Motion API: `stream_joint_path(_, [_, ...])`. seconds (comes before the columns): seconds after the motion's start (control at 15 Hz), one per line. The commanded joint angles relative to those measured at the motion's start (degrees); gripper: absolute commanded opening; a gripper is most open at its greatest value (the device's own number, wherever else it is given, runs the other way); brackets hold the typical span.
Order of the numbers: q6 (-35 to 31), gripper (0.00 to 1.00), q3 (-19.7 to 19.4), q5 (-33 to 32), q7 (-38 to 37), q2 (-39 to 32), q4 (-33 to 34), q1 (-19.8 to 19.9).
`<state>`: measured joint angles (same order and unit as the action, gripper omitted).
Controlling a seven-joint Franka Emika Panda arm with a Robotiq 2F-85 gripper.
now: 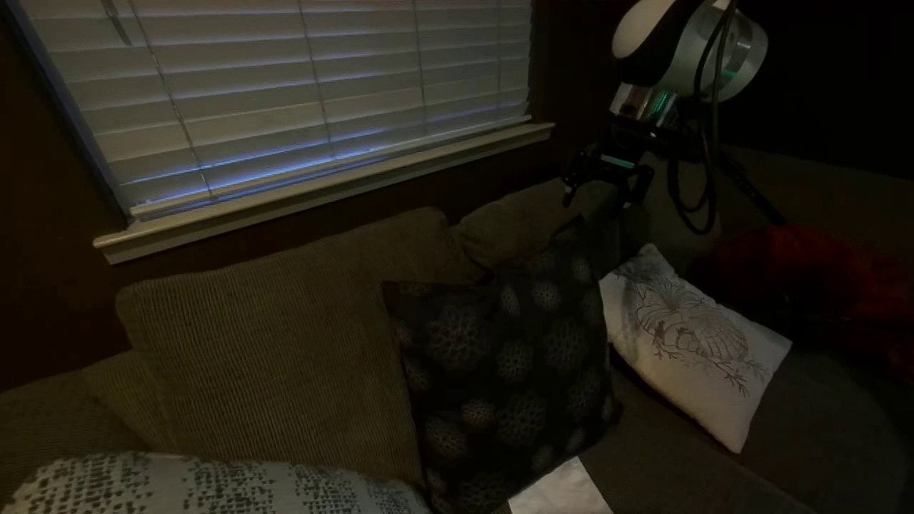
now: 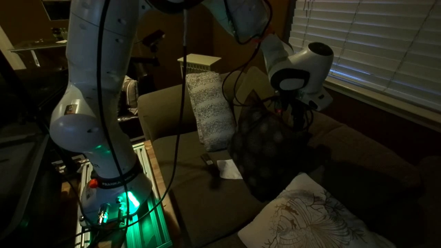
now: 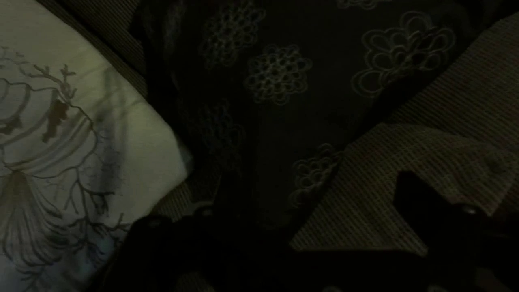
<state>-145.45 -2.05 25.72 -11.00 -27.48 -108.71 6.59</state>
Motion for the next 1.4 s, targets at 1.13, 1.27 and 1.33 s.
stream_joint_path(1.13, [11.83, 1.0, -3.83, -2.54, 0.24, -6.38, 4.42, 5.92])
stream_joint_path(1.27, [8.96, 1.0, -6.3, -5.71, -3.09, -7.79, 4.26, 4.4])
stream_joint_path(1.33, [7.6, 1.0, -7.65, -7.93, -4.59, -8.8, 4.35, 3.57])
